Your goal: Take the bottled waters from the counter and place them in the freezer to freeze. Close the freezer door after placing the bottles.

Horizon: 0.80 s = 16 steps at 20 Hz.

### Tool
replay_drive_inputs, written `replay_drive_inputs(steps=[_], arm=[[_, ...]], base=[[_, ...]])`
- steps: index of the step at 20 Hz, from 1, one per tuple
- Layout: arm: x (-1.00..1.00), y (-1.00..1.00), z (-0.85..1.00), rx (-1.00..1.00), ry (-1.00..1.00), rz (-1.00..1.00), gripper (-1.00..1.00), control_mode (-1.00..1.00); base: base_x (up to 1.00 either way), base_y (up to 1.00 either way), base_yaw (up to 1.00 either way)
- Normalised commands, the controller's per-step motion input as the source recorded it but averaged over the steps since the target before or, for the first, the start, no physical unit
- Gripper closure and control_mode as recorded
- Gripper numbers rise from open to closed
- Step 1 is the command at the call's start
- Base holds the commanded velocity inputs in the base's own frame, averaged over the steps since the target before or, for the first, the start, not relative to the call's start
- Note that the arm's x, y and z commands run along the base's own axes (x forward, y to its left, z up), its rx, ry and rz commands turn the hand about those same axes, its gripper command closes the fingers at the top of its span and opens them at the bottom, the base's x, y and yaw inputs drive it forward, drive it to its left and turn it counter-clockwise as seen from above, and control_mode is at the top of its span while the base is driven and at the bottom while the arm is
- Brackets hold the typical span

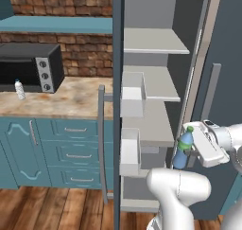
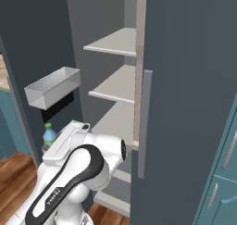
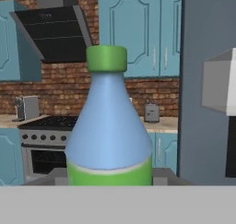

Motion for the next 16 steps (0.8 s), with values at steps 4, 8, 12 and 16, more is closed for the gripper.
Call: replay_drive_inputs(steps=[4, 8, 12, 16], arm=[[-0.06, -0.01, 0.15, 0.00, 0.00, -0.22, 1.00, -1.00], [0.00, -0.33, 0.12, 0.00, 0.02, -0.58, 1.00, -1.00], [0.00, -0.16, 0.45, 0.10, 0.01, -0.84, 1.00, -1.00], [0.03, -0.04, 0.74, 0.05, 0.08, -0.82, 1.00, -1.00]], base=[[0.00, 0.00, 0.00], [0.00, 0.00, 0.00], [0.00, 0.00, 0.00], [0.00, 0.00, 0.00]])
